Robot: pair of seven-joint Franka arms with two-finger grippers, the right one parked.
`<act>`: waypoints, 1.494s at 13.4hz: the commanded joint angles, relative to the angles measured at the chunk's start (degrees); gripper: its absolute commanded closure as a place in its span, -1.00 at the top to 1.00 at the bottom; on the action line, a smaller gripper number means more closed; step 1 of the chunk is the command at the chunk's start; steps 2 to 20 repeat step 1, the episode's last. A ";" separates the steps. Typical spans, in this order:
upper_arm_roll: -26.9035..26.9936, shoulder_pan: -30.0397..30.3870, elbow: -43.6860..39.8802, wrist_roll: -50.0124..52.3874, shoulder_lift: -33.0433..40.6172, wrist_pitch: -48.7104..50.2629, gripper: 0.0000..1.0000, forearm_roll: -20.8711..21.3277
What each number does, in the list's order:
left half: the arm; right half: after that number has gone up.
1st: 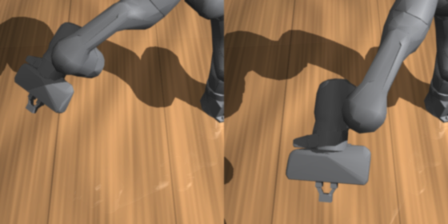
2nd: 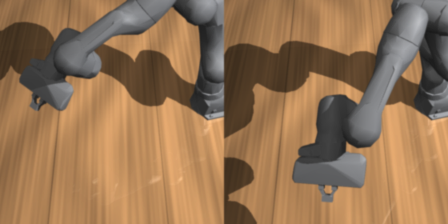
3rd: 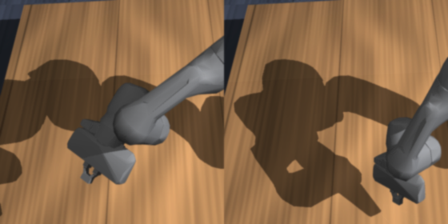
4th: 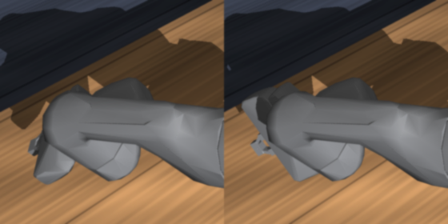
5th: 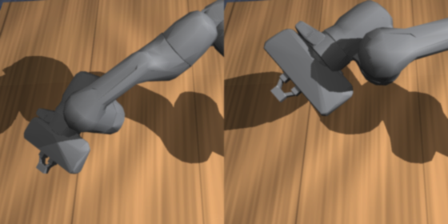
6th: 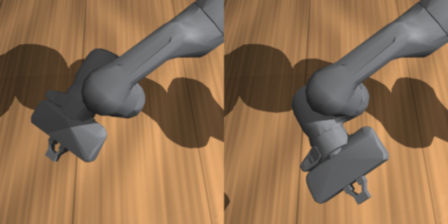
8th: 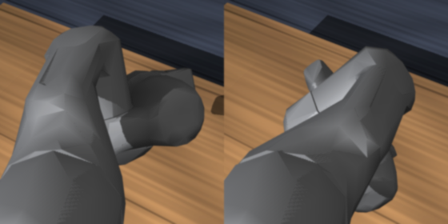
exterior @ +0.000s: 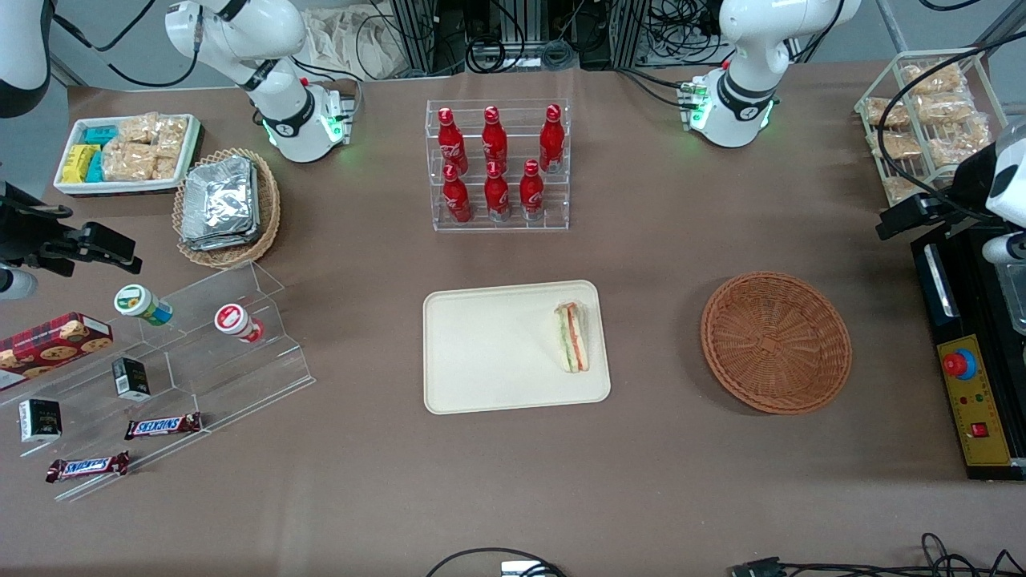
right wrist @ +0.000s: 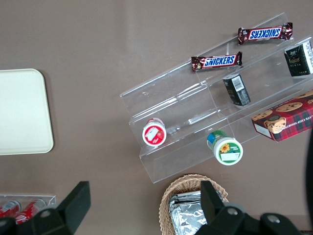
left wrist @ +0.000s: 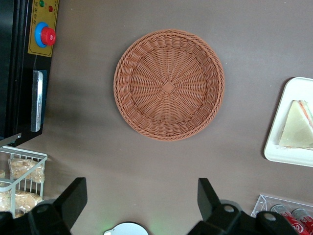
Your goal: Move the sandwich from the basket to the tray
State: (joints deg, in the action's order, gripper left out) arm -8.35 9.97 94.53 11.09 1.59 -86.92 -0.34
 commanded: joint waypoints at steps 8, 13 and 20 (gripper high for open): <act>-0.09 0.40 -1.63 -0.71 -0.62 1.14 1.00 -0.36; -0.09 0.40 -1.63 -0.71 -0.62 1.14 1.00 -0.36; -0.09 0.40 -1.63 -0.71 -0.62 1.14 1.00 -0.36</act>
